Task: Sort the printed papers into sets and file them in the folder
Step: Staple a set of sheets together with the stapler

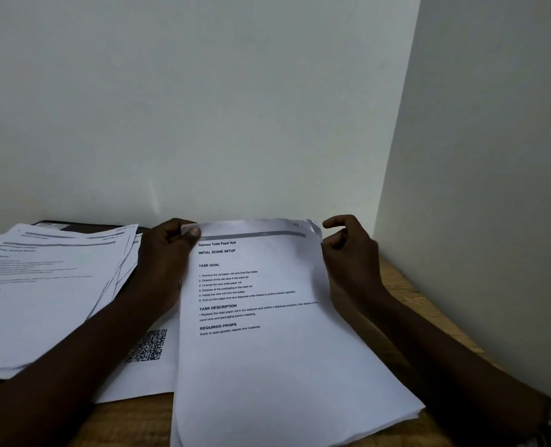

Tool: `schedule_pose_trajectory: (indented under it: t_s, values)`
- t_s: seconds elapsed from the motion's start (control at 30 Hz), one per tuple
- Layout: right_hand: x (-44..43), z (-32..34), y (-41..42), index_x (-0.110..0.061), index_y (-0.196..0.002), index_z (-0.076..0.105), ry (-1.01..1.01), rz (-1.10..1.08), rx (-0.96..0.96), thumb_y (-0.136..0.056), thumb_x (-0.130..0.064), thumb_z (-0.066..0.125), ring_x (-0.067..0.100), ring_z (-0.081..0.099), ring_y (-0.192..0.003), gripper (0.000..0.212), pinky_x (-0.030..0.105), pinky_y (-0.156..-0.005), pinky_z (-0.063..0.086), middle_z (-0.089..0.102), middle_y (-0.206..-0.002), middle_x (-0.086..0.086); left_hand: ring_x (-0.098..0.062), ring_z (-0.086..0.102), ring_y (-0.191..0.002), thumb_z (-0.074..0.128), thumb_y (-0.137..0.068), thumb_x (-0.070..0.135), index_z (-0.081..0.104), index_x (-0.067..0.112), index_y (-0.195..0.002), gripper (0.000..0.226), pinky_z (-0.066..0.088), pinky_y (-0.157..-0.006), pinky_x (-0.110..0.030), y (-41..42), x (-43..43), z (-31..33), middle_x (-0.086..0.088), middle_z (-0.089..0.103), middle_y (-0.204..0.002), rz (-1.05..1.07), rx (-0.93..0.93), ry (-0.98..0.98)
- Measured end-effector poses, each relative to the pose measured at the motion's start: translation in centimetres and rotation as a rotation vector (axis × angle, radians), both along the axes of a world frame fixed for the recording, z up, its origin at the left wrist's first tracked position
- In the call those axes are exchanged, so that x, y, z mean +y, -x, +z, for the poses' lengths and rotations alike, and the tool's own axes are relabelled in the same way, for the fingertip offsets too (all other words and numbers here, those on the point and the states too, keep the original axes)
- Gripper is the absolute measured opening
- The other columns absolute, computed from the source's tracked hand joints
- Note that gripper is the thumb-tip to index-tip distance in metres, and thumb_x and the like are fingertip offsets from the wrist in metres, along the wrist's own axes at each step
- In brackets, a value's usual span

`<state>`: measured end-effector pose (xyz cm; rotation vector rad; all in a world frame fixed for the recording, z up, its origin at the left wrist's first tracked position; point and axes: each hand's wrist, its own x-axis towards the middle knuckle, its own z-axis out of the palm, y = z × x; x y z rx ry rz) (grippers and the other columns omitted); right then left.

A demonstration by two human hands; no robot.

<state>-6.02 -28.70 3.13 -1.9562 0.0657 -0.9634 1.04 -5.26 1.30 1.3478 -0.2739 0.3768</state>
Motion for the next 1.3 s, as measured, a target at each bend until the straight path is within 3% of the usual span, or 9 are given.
schedule_pose_trajectory:
  t_s: [0.23,0.4,0.6,0.83,0.97,1.03,1.13,1.23,1.3]
  values:
    - [-0.3,-1.0,-0.9,-0.018,-0.078,0.066,0.042,-0.064,-0.059,-0.084,-0.007,0.066,0.001,0.055,-0.06,0.012,0.015,-0.056,0.04,0.067,-0.068,-0.007,-0.024,0.06,-0.078,0.059,-0.093,0.003,0.067,0.014,-0.083,0.017,0.047,-0.08,-0.04,-0.4,0.2,-0.2,-0.011,0.065,-0.08,0.023,0.024,-0.009]
    - [-0.1,-1.3,-1.3,-0.024,-0.075,0.067,0.063,-0.074,-0.159,-0.077,-0.002,0.071,0.015,0.055,-0.109,0.023,0.036,-0.081,0.049,0.056,-0.106,-0.013,-0.026,0.061,-0.084,0.06,-0.093,0.005,0.069,0.016,-0.083,0.017,0.049,-0.086,-0.047,-0.7,0.4,-0.1,-0.012,0.066,-0.083,0.045,0.047,-0.001]
    - [0.2,-1.1,-0.9,-0.02,-0.075,0.066,0.049,0.039,-0.189,-0.081,-0.007,0.069,0.001,0.048,-0.062,0.015,0.024,-0.063,0.035,0.065,-0.075,-0.011,-0.025,0.06,-0.083,0.059,-0.093,0.005,0.068,0.017,-0.083,0.017,0.049,-0.087,-0.047,-0.8,0.5,0.0,-0.01,0.065,-0.081,0.06,0.058,-0.001]
    - [0.8,-0.7,-0.2,-0.014,-0.072,0.068,0.04,0.145,-0.19,-0.078,-0.011,0.075,0.012,0.058,-0.063,0.01,0.024,-0.057,0.043,0.069,-0.073,-0.008,-0.021,0.059,-0.074,0.059,-0.093,0.004,0.067,0.015,-0.083,0.018,0.048,-0.078,-0.034,-0.8,0.7,0.0,-0.005,0.065,-0.076,0.053,0.038,0.003]
    - [0.9,-0.5,0.0,-0.008,-0.062,0.068,0.088,0.306,-0.013,-0.085,-0.027,0.073,0.007,0.059,-0.055,0.03,0.024,-0.058,0.046,0.066,-0.058,-0.006,-0.024,0.06,-0.081,0.059,-0.093,0.004,0.068,0.015,-0.084,0.016,0.048,-0.083,-0.039,-1.0,0.9,-0.1,-0.011,0.066,-0.084,0.054,0.024,-0.028]
    - [1.1,-0.5,0.1,-0.005,-0.068,0.072,-0.013,0.383,0.047,-0.091,-0.032,0.065,0.014,0.068,-0.062,0.036,0.029,-0.06,0.054,0.071,-0.063,0.003,-0.024,0.059,-0.084,0.06,-0.092,0.004,0.068,0.014,-0.085,0.016,0.047,-0.084,-0.04,-0.9,0.9,-0.1,-0.012,0.066,-0.085,0.056,0.016,-0.039]
    - [0.8,-0.8,-0.4,-0.013,-0.093,0.065,-0.079,0.225,-0.009,-0.086,-0.02,0.071,0.011,0.063,-0.06,0.011,0.02,-0.056,0.047,0.071,-0.072,0.002,-0.023,0.062,-0.08,0.057,-0.094,0.002,0.068,0.012,-0.087,0.017,0.05,-0.081,-0.037,-0.6,0.7,0.0,-0.011,0.067,-0.082,0.004,0.003,-0.011]
    - [-0.2,-1.2,-1.1,-0.02,-0.118,0.052,0.089,-0.016,-0.036,-0.073,-0.019,0.081,0.007,0.053,-0.076,0.054,0.009,-0.064,0.039,0.058,-0.1,-0.009,-0.013,0.066,-0.065,0.054,-0.095,-0.001,0.066,0.01,-0.086,0.019,0.056,-0.064,-0.023,-0.1,0.1,0.3,0.0,0.071,-0.071,-0.058,-0.009,0.014]
    - [-0.4,-1.1,-1.1,-0.017,-0.124,0.05,0.059,-0.021,-0.007,-0.073,-0.02,0.082,0.008,0.052,-0.083,0.061,0.007,-0.064,0.038,0.055,-0.107,-0.007,-0.009,0.066,-0.06,0.054,-0.095,-0.001,0.065,0.009,-0.086,0.018,0.055,-0.057,-0.02,0.0,-0.1,0.3,0.003,0.071,-0.067,-0.067,0.002,0.021]
